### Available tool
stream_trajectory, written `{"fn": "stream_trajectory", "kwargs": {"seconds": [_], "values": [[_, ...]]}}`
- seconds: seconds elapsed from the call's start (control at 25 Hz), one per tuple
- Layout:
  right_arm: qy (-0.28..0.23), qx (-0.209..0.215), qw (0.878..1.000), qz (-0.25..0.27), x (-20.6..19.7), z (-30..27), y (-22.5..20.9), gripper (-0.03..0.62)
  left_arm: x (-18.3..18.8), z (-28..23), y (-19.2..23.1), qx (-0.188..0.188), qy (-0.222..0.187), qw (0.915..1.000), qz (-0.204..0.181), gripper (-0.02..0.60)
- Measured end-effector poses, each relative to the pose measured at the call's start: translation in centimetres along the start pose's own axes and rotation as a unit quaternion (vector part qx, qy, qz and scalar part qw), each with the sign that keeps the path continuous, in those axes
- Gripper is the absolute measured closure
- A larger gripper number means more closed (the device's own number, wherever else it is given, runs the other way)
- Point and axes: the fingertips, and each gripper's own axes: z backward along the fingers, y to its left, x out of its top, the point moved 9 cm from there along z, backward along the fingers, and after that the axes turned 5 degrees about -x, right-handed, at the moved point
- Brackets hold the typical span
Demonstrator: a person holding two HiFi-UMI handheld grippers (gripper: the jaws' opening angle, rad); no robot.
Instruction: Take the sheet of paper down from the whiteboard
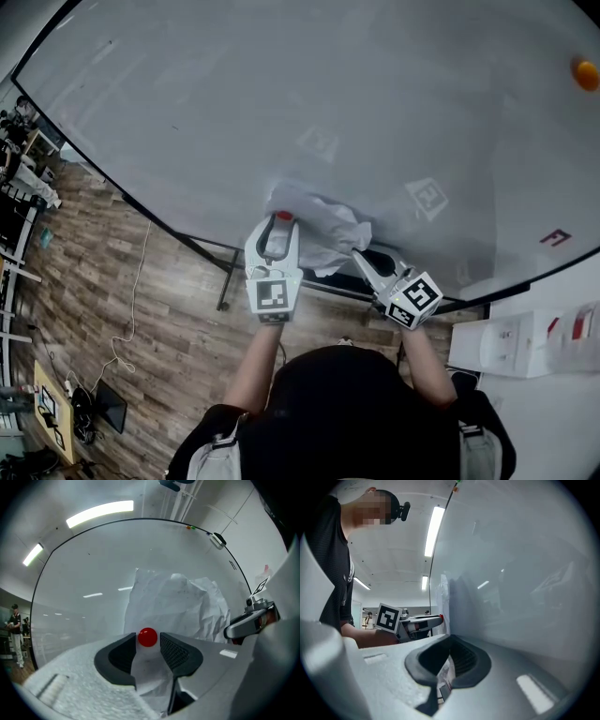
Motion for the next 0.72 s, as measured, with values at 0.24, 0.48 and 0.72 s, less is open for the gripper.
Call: {"fn": "stream_trajectory", "kwargs": {"seconds": [0.24, 0.48, 0.72], "values": [[0.002, 0.002, 1.0, 0.001, 0.05, -0.02, -0.12, 0.589, -0.03, -0.08, 0.19, 0.001, -0.003, 1.0, 0.002, 0.433], [0.005, 0.002, 1.0, 0.002, 0.06, -0.09, -0.28, 0.589, -0.56, -0.11, 0.58, -0.001, 0.003, 1.0, -0.003, 0.433], [0.005, 0.002, 1.0, 0.0, -0.03, -0.15, -0.32, 0.589, -0.04, -0.14, 0.41, -0.003, -0.005, 1.0, -0.006, 0.446]]}}
